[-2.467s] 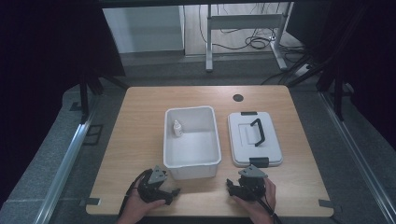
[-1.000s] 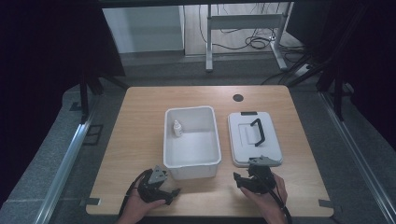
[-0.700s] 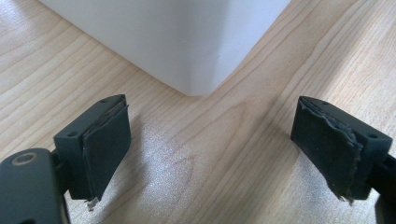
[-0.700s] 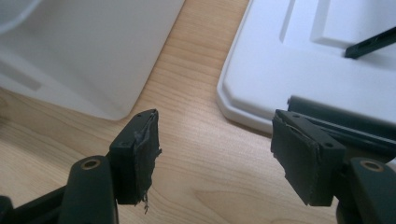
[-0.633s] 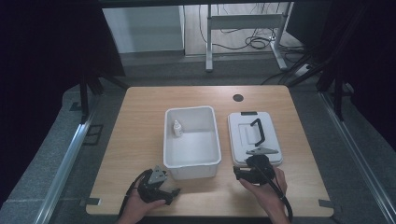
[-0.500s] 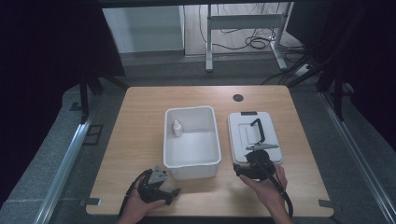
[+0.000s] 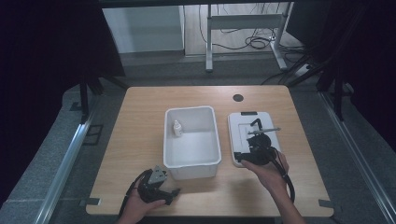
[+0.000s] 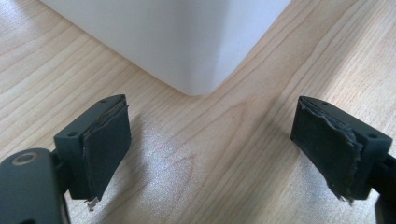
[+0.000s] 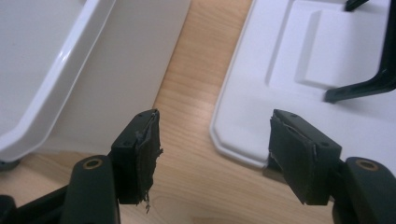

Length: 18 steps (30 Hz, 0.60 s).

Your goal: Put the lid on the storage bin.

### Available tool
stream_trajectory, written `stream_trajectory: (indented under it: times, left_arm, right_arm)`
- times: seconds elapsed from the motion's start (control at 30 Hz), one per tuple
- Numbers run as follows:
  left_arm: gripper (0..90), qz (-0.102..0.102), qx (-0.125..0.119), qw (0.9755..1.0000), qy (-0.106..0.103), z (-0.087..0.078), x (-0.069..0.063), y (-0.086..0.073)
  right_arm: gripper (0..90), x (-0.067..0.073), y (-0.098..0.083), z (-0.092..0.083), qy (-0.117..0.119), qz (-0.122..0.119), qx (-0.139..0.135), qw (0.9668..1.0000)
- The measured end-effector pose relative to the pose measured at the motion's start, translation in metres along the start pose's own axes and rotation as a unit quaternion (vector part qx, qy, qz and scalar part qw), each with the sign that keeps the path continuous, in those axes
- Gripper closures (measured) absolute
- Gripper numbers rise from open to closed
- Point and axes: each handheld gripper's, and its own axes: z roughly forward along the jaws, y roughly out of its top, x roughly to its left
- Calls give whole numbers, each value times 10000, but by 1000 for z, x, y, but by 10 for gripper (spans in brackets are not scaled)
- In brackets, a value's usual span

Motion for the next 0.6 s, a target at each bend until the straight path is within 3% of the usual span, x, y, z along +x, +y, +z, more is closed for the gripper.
stream_trajectory:
  times: [0.23, 0.6]
  left_arm:
    - [120, -1, 1, 10000, -1, 0, 0, 0]
    - [120, -10, -2, 10000, 0, 0, 0, 0]
  right_arm:
    - [345, -9, 12, -2, -24, 183, 71, 9998]
    - [384, -18, 28, -1, -53, 228, 269, 9994]
